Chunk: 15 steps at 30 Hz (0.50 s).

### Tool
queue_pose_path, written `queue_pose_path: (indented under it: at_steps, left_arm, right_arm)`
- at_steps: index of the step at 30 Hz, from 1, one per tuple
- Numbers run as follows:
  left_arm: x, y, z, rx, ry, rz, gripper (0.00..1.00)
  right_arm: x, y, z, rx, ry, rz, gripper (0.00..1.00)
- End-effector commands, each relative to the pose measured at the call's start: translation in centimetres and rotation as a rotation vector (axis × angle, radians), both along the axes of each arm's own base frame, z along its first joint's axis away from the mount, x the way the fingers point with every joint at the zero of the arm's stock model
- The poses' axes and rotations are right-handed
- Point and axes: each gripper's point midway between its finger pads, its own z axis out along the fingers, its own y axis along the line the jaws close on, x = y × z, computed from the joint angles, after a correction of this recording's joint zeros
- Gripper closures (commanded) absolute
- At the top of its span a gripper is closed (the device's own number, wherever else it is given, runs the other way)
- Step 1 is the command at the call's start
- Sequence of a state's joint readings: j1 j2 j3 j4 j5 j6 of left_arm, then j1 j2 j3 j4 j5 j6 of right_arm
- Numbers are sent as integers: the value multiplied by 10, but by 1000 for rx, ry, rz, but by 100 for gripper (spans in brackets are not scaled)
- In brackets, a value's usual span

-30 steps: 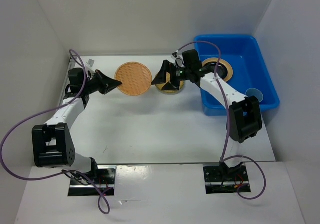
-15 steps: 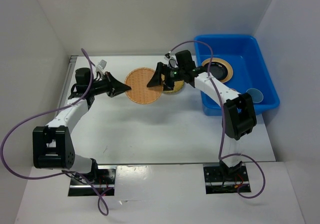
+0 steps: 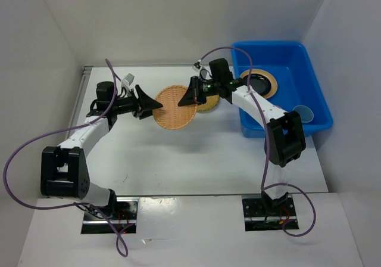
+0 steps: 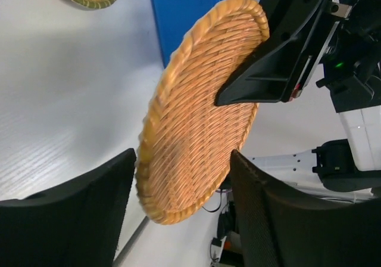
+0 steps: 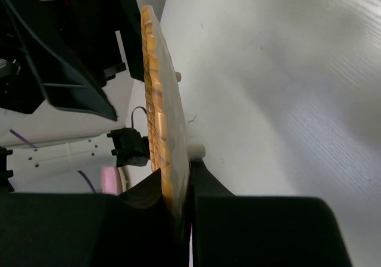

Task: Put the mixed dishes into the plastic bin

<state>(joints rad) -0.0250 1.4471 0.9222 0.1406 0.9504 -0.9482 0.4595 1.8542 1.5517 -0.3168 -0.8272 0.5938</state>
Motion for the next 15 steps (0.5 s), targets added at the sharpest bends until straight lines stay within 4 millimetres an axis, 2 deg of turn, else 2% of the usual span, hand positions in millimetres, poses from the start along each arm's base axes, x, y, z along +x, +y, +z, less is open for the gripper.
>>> queue_pose_path:
  at_steps: [1, 2, 4, 5, 8, 9, 10, 11, 12, 13, 14, 15]
  left_arm:
    - [7, -4, 14, -4, -86, 0, 27]
    - [6, -4, 11, -4, -76, 0, 21]
    - [7, -3, 11, -5, -69, 10, 19]
    - [9, -2, 10, 0, -69, 22, 18]
    - [8, -2, 9, 4, -68, 32, 18]
    - [7, -2, 5, 5, -59, 32, 17]
    - [8, -1, 3, 9, -49, 40, 17]
    - [6, -1, -1, 9, -39, 40, 17]
    - [6, -1, 0, 5, -31, 42, 17]
    - [6, -1, 0, 5, -31, 42, 17]
    - [4, 0, -2, 9, -22, 52, 17]
    - [4, 0, -2, 9, -22, 52, 17]
  right_arm:
    - [-3, -8, 31, 23, -90, 14, 100]
    - [6, -21, 34, 22, -92, -21, 100]
    - [15, -41, 50, 38, -121, -63, 100]
    - [31, -67, 56, 43, -132, -123, 100]
    - [53, -113, 87, 72, -189, -225, 100]
    - [70, -151, 95, 72, -200, -319, 100]
    - [81, -172, 99, 68, -206, -382, 100]
    - [94, -198, 95, 43, -184, -486, 100]
    - [108, -239, 98, 25, -183, -601, 100]
    - [112, -259, 103, 25, -195, -656, 100]
    - [120, -295, 102, 38, -186, -752, 100]
    - [122, -295, 100, 56, -173, -763, 100]
